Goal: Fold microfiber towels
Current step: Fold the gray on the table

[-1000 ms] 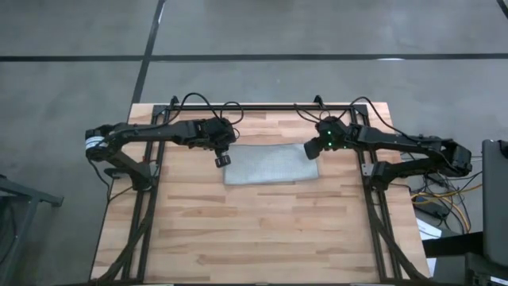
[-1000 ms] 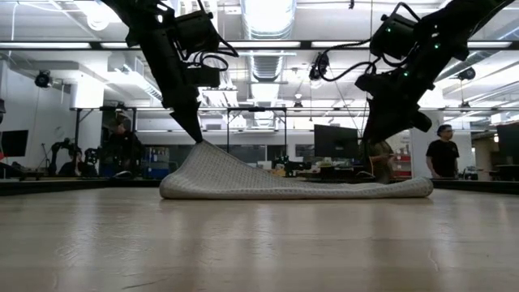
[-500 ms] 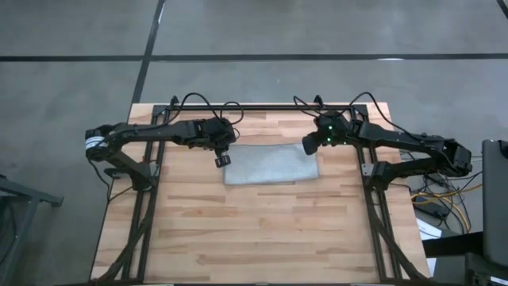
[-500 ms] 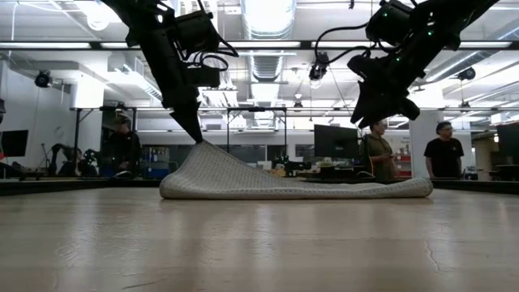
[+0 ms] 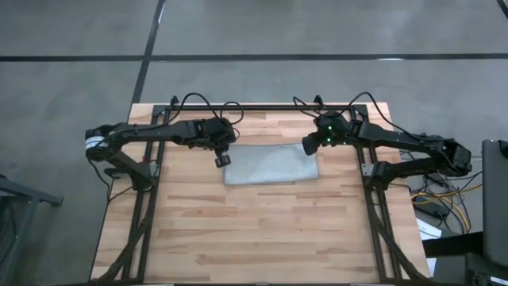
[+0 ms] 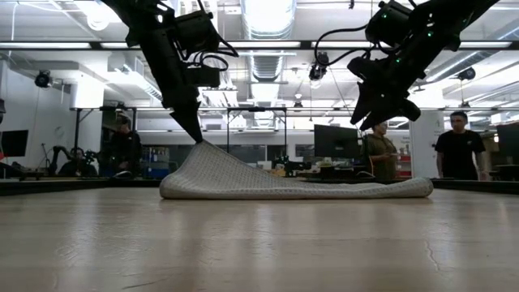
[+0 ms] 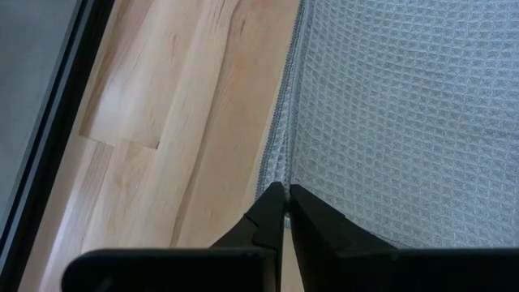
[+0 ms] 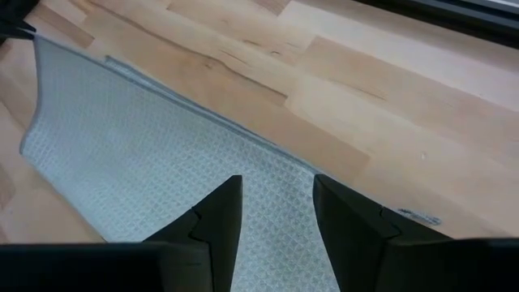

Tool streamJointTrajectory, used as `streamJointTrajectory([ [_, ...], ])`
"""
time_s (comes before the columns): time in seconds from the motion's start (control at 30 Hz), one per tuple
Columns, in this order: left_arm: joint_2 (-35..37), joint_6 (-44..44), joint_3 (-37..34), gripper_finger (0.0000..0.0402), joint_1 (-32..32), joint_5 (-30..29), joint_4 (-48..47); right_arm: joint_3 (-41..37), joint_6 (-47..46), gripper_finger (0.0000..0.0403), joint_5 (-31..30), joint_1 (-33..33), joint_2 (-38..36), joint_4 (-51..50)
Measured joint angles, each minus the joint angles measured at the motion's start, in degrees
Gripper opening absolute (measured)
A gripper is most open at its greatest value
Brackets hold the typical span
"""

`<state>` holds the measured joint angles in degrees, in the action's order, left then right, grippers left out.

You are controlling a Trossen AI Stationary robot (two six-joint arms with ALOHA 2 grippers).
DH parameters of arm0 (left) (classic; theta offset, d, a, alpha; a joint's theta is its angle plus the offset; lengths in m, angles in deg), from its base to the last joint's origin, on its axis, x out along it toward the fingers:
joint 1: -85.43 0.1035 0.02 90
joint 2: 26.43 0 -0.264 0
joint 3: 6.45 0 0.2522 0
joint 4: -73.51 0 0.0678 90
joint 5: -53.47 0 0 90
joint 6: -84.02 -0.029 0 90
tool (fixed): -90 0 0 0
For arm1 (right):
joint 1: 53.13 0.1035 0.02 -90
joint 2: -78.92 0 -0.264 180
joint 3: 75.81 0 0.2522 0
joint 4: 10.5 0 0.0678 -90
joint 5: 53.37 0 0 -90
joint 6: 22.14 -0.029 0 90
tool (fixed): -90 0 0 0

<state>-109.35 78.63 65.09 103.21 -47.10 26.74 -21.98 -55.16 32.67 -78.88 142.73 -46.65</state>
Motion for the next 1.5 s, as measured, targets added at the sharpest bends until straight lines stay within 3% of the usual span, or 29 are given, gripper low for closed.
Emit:
streamJointTrajectory([
  [1.3, 0.00, 2.62, 0.00, 0.0026, -0.02, 0.22, 0.43, -0.07, 0.00, 0.0126, -0.07, -0.02, 0.00, 0.38],
  [1.5, -0.06, 2.51, -0.73, 0.0026, 0.00, 0.02, -3.08, -0.07, 0.00, 0.0132, -0.07, -0.02, 0.00, 0.39],
])
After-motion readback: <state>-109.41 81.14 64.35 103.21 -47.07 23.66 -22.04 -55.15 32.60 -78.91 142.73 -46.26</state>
